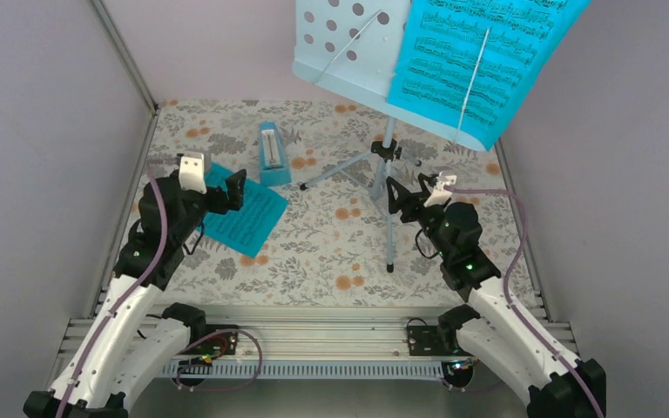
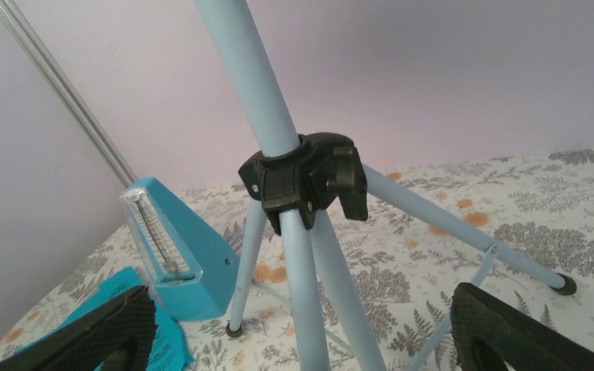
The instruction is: Pack up the instrument practice props
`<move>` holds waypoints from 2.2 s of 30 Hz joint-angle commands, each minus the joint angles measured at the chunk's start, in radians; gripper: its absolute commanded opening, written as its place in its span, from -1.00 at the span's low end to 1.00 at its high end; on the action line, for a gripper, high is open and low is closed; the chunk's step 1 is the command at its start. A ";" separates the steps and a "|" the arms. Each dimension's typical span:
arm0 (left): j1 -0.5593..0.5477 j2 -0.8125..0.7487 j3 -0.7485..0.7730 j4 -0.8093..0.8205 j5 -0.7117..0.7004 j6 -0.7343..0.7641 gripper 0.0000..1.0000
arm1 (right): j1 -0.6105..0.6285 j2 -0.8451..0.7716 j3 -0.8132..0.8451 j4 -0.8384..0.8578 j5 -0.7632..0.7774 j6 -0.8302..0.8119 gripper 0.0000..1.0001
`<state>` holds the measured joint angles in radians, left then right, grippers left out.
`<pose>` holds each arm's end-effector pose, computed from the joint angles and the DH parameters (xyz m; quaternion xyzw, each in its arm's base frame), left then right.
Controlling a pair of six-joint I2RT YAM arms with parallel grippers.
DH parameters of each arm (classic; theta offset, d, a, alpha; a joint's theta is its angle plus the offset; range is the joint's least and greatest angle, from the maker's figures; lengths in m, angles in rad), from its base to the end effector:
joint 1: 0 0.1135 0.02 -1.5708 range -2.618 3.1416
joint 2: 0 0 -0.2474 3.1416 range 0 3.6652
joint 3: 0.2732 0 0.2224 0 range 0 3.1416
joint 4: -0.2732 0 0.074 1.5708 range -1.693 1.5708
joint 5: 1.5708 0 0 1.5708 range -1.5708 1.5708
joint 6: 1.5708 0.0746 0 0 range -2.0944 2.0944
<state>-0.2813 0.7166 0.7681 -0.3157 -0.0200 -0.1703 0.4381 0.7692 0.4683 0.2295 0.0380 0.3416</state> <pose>0.1807 -0.0507 0.3081 0.0380 0.7932 -0.1283 0.5941 0.1938 0.0877 0.2688 -0.0224 0.7315 0.2461 0.6355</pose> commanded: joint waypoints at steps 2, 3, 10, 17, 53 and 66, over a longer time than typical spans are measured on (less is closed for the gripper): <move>0.000 -0.003 0.103 0.089 0.375 -0.097 0.96 | 0.010 -0.042 -0.011 -0.146 -0.094 0.036 0.80; -0.005 0.015 0.145 0.098 0.433 -0.111 0.94 | 0.010 -0.035 -0.008 -0.156 -0.146 0.040 0.80; -0.289 0.224 0.397 0.041 0.401 -0.097 0.85 | 0.012 0.001 0.099 -0.272 -0.546 -0.010 0.73; -0.552 0.507 0.696 0.016 0.318 -0.051 0.73 | 0.017 -0.013 0.379 -0.503 -0.640 -0.062 0.78; -0.530 1.093 1.515 -0.270 0.326 -0.208 0.29 | 0.016 0.245 1.293 -0.820 -0.117 -0.023 0.78; -0.532 1.158 1.566 -0.297 0.278 -0.176 0.20 | 0.015 0.236 1.282 -0.808 -0.054 -0.039 0.80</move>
<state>-0.8154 1.8484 2.3001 -0.6205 0.2710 -0.3637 0.4458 1.0119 1.7348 -0.5846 -0.0612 0.3141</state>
